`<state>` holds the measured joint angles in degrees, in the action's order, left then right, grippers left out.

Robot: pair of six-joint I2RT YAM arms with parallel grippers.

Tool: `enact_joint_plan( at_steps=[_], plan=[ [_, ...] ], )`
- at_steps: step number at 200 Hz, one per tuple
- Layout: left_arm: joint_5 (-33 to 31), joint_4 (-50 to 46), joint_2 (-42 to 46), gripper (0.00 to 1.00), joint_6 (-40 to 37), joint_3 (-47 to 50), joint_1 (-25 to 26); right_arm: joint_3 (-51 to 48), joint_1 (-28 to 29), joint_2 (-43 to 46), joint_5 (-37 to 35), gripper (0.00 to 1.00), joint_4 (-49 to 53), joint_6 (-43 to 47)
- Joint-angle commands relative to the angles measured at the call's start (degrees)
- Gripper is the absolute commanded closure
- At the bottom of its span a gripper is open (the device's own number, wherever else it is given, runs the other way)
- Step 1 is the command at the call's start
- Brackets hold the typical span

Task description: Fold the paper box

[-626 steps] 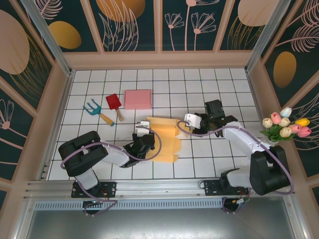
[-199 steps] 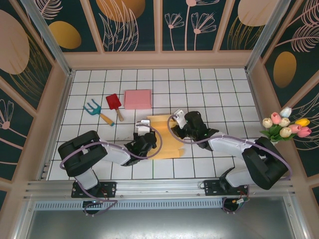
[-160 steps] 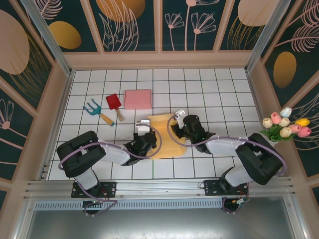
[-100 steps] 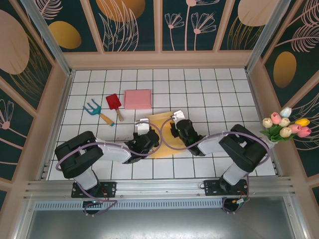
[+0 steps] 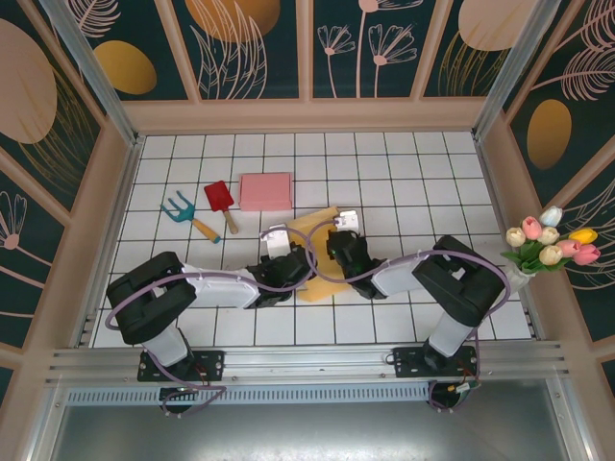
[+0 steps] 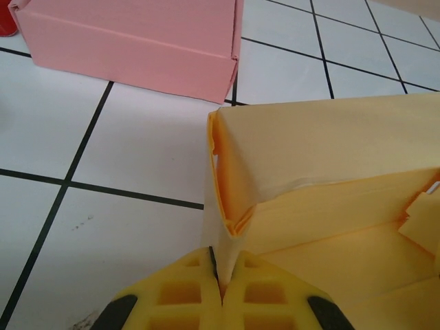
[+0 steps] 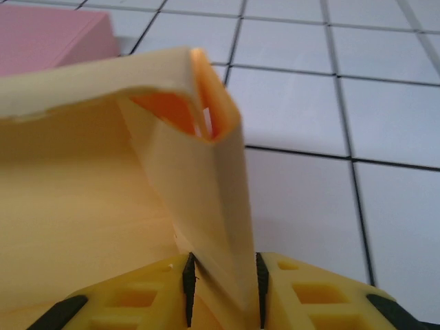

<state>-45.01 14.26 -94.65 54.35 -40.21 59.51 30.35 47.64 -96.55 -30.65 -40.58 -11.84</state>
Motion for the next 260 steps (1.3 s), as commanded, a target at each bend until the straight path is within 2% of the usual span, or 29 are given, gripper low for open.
enact_joint_plan(
  at_steps=[1, 18, 36, 60, 77, 94, 126, 153, 180, 210, 260],
  plan=[
    [0.96, -0.38, 1.0, 1.0, 1.46, -1.06, -0.15, -3.03, -1.12, -0.08, 12.78, 0.68, -7.04, 1.81],
    [1.31, -0.91, 0.81, 1.0, 1.46, -1.5, -0.1, -3.03, -1.27, -0.69, 11.91, 0.7, -6.99, 1.73],
    [1.42, -1.06, 0.78, 1.0, 1.71, -1.47, -0.17, -3.01, -1.49, -1.13, 8.37, 0.8, -6.8, 1.41],
    [1.21, -1.49, 1.12, 1.0, 2.34, -1.29, -0.12, -2.38, -1.8, -1.4, -0.15, 0.95, -4.03, -0.65],
    [0.59, -2.22, 1.77, 1.0, 3.05, -1.1, -0.18, -1.44, -2.42, -1.38, -7.45, 0.98, 0.8, -3.46],
    [-0.14, -3.3, 2.54, 1.0, 3.18, -1.36, -0.14, -1.93, -2.54, -0.54, -10.16, 0.97, 1.67, -3.77],
    [-1.16, -4.59, 2.39, 1.0, 3.31, -1.9, -0.09, -2.61, -2.29, 1.65, -10.72, 0.93, 3.2, -3.36],
    [0.23, -2.92, 1.8, 1.0, 2.79, -1.58, -0.1, -6.8, -2.02, 3.84, 2.31, 0.8, -6.54, 4.36],
    [0.57, -2.51, 1.01, 1.0, 2.44, -2.0, -0.17, -8.0, -1.89, 5.9, 7.63, 0.74, -6.89, 4.55],
    [0.82, -2.32, 0.96, 1.0, 2.34, -1.94, -0.16, -7.42, -2.34, 6.66, 6.8, 0.69, -6.83, 4.45],
    [1.6, -2.29, 0.44, 1.0, 2.18, -2.01, -0.1, -3.16, -3.43, 4.95, 4.68, 0.69, -7.91, 6.55]
  ],
)
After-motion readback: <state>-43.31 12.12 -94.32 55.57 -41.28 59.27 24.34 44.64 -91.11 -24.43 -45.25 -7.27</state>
